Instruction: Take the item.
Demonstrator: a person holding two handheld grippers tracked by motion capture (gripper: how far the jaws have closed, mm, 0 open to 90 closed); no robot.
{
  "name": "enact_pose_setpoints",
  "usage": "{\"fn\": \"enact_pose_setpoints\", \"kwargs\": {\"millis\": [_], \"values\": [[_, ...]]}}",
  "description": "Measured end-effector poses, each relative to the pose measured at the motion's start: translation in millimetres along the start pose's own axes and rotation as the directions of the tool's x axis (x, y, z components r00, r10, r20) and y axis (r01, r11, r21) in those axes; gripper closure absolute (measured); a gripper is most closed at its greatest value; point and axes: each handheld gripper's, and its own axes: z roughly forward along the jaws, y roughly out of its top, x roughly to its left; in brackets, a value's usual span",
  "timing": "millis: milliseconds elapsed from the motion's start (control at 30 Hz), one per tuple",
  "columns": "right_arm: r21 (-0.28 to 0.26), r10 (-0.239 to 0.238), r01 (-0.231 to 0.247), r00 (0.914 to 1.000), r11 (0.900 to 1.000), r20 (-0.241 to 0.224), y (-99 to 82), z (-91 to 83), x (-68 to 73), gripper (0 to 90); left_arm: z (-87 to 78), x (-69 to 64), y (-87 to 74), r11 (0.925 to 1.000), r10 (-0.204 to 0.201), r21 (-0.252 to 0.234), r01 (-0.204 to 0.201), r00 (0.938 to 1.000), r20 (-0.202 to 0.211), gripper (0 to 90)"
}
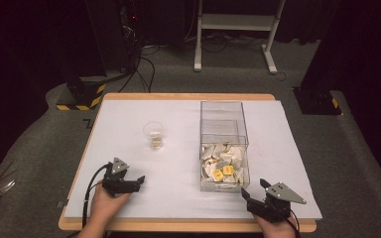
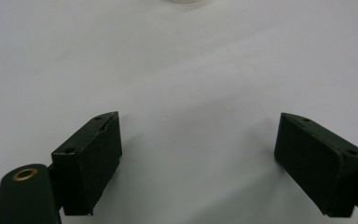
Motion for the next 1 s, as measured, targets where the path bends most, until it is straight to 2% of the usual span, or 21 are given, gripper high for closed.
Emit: {"fn": "enact_pose_setpoints", "kwargs": {"millis": [800, 1000], "values": [[-0.001, -0.025, 0.025, 0.9994, 0.9997, -0.023, 7.1, 16.3, 8.0, 17.0, -0.9, -1.3, -2.0, 0.9998, 0.011, -0.016, -0.011, 0.9999, -0.003, 18.0], [-0.008, -0.017, 0.017, 0.9998, 0.9998, -0.007, 8.2, 18.4, 7.6, 15.5, -1.0, -1.6, -2.2, 0.9998, 0.014, -0.016, -0.014, 0.9999, -0.006, 18.2]]}}
